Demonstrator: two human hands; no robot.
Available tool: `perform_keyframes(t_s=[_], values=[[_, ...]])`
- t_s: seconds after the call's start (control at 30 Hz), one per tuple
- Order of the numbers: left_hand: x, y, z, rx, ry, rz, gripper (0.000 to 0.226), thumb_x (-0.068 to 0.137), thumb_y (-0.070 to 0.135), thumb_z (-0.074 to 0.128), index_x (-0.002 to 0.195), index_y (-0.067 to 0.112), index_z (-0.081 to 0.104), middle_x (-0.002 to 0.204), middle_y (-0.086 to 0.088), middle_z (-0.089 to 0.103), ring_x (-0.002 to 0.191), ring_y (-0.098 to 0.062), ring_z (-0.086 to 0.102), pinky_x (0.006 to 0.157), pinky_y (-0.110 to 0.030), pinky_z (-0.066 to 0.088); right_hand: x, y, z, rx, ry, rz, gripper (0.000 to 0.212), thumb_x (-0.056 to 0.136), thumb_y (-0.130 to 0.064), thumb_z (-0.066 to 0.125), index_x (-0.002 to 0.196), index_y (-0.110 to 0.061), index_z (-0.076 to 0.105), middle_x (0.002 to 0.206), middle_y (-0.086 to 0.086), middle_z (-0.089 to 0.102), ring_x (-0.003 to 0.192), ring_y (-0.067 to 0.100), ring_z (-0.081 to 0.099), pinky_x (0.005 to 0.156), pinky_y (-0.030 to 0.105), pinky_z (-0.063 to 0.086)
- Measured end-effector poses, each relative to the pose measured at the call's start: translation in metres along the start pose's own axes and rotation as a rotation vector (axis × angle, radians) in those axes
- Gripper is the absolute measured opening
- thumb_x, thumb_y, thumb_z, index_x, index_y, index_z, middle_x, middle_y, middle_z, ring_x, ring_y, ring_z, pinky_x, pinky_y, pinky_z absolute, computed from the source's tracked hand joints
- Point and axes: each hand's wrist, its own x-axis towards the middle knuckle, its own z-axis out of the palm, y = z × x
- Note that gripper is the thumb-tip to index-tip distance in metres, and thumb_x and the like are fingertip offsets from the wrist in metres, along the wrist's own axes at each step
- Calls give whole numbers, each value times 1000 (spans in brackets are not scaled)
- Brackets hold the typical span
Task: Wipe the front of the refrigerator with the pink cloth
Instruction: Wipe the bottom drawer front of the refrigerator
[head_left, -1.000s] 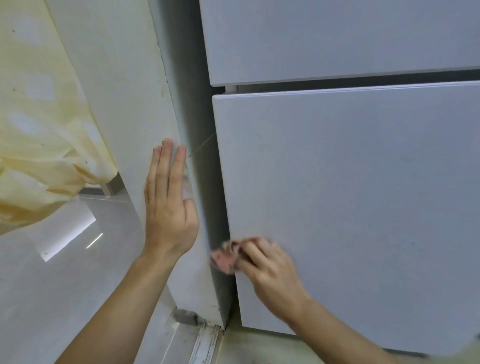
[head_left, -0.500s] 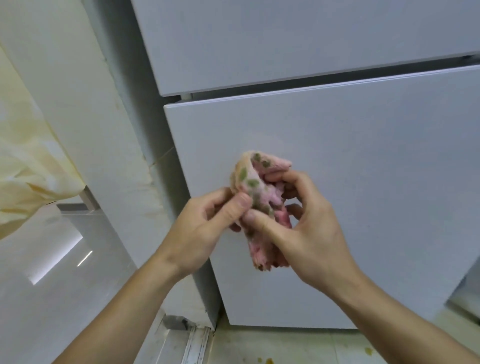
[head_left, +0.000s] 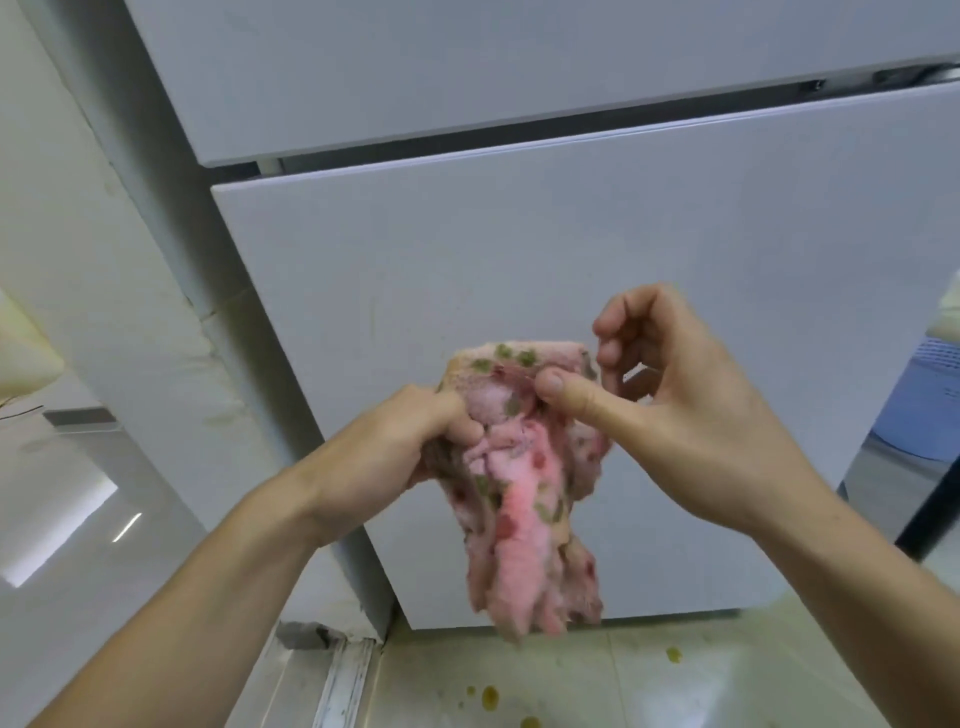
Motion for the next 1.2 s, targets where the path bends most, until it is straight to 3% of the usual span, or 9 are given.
perform_keyframes(t_s=[0.1, 0.17, 0.27, 0.37, 0.5, 0.6, 0.77, 1.07, 1.2], values=[[4, 5, 9, -110, 18, -58, 80, 58, 42, 65, 95, -28, 50, 92, -19, 55, 85, -30, 49, 79, -36, 46, -6, -3, -6, -31, -178, 89, 57, 72, -73, 67, 117, -38, 64, 100, -13, 71, 89, 7, 71, 85, 43, 60], [7, 12, 14, -70, 29, -101, 77, 60, 45, 66, 99, -20, 59, 95, -20, 62, 90, -31, 56, 86, -42, 47, -8, -1, -5, 21, -287, 97, 31, 91, -57, 65, 111, -34, 73, 82, 5, 75, 69, 23, 75, 70, 50, 63], [6, 21, 17, 211, 48, -114, 45, 77, 50, 72, 73, 6, 62, 79, -7, 66, 75, -25, 62, 73, -37, 45, -7, 10, -1, 190, -175, 157, 19, 104, -28, 63, 93, -14, 69, 64, 12, 66, 55, 30, 67, 60, 50, 53], [4, 28, 19, 226, 92, -67, 42, 90, 53, 69, 87, 11, 74, 90, -4, 81, 82, -24, 79, 78, -34, 62, -2, 14, 0, 343, -145, 222, 23, 109, -24, 53, 91, -13, 62, 54, 0, 56, 51, 24, 53, 54, 37, 41], [1, 31, 16, -36, 133, -79, 57, 85, 66, 57, 101, 16, 82, 104, -6, 81, 96, -24, 79, 90, -37, 60, 7, 10, -4, 519, -165, 229, 27, 102, -29, 61, 113, -6, 71, 96, 30, 72, 86, 52, 69, 77, 55, 50], [1, 26, 5, -50, 88, -51, 39, 89, 43, 69, 103, 8, 79, 102, -8, 79, 92, -20, 75, 84, -30, 56, 11, 14, -6, 550, -161, 200, 18, 102, -23, 57, 97, -14, 71, 66, 8, 63, 57, 27, 62, 56, 34, 43], [1, 19, -4, -248, -49, -45, 55, 76, 5, 76, 131, 4, 66, 130, -18, 72, 121, -31, 70, 99, -32, 58, 16, 22, -13, 547, -145, 67, 13, 99, -24, 58, 96, -17, 69, 65, 9, 45, 55, 24, 36, 51, 42, 23], [4, 18, -17, -189, -139, -54, 60, 80, 5, 78, 138, 14, 66, 131, -18, 71, 123, -28, 68, 105, -38, 55, 14, 21, -23, 347, 184, 13, 24, 95, -15, 52, 75, -19, 63, 69, -2, 52, 63, 17, 49, 54, 30, 38], [6, 17, -18, 12, -223, -71, 82, 74, 19, 90, 143, 48, 58, 100, -26, 59, 96, -41, 60, 94, -38, 55, 15, 11, -25, 387, 131, 175, 30, 84, -28, 50, 84, 2, 49, 67, 26, 34, 48, 41, 29, 44, 33, 23]])
